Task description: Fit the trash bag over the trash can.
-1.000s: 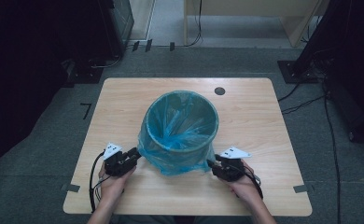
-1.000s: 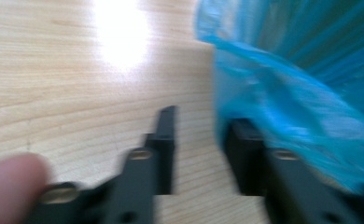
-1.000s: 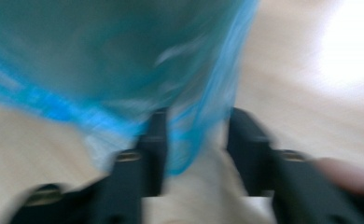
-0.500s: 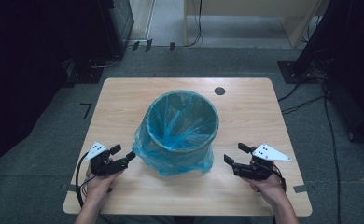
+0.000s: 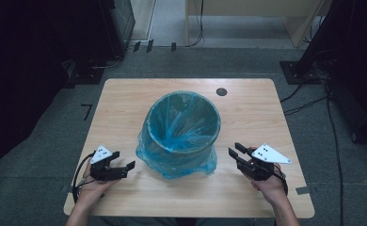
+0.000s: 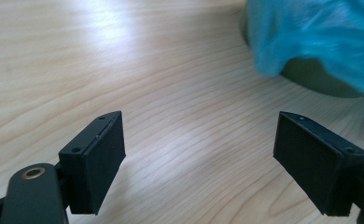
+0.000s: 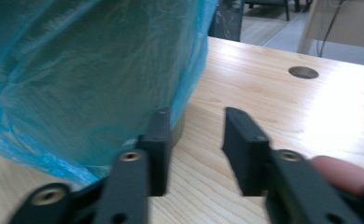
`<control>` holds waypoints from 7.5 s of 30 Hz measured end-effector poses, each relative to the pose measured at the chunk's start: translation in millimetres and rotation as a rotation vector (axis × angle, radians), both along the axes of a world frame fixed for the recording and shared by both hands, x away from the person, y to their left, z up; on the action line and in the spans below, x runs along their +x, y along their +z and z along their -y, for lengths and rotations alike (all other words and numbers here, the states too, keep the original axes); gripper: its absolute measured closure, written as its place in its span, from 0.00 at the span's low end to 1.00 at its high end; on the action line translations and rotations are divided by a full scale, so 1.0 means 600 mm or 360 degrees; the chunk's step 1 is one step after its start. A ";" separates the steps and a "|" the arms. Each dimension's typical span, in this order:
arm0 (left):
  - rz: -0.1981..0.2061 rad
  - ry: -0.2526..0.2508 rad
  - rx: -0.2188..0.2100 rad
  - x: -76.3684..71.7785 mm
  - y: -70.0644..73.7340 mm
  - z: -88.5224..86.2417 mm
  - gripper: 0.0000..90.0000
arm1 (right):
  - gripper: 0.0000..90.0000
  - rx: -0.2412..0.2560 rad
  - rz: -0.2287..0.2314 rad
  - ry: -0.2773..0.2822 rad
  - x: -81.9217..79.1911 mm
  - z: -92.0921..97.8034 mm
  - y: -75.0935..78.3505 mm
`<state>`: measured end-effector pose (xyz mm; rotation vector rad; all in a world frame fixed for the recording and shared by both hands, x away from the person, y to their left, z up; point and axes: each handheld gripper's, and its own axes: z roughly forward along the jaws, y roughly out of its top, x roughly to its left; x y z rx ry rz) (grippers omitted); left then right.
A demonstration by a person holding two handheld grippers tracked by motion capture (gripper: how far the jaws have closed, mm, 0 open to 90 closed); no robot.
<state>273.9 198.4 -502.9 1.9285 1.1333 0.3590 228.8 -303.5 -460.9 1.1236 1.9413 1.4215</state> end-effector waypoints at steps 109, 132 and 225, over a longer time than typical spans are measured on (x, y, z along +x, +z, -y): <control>-0.0006 0.0199 0.0279 -0.045 -0.024 -0.049 0.18 | 1.00 -0.1379 -0.0225 0.1600 0.165 -0.367 0.175; -0.0005 0.0201 0.0275 -0.045 -0.024 -0.050 0.18 | 1.00 -0.1338 -0.0294 0.1516 0.182 -0.355 0.161; -0.0001 0.0213 0.0298 -0.045 -0.025 -0.047 0.18 | 0.00 -0.0463 -0.0161 0.0497 -0.018 -0.082 0.090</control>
